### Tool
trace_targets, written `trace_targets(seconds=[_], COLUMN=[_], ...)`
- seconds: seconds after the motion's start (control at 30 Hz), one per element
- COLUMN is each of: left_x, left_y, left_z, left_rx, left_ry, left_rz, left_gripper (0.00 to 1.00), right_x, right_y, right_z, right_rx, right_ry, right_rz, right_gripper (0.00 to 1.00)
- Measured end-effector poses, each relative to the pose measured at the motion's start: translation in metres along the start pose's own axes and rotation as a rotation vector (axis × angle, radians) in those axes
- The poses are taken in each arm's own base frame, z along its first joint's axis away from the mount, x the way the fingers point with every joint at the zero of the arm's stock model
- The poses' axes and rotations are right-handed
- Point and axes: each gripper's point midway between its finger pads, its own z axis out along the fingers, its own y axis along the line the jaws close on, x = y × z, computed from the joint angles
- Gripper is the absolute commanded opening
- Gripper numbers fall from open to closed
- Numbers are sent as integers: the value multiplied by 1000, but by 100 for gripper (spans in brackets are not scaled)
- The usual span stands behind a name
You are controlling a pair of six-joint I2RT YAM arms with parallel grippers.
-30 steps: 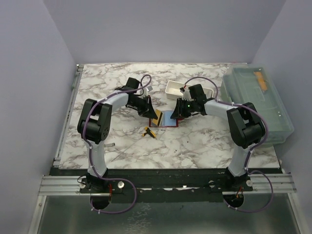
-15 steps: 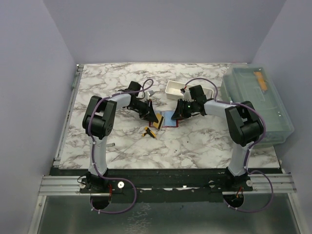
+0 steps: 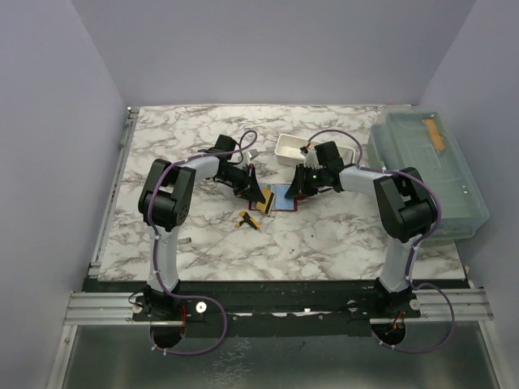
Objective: Put the credit cards into the card holder
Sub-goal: Insert the credit card into the card holder.
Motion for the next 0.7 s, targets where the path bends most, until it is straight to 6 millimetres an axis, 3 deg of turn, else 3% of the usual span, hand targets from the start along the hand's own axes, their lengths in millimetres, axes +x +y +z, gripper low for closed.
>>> trace_targets(seconds=[0.7], left_x=[-2], left_y=[-7], left_z=[5], left_rx=[14], left_ry=[-19], left_rz=[24], left_gripper=[0], right_x=[1], right_y=[-1], right_z=[0], right_rx=[-1], right_ry=[1], right_rz=[1], right_gripper=[8])
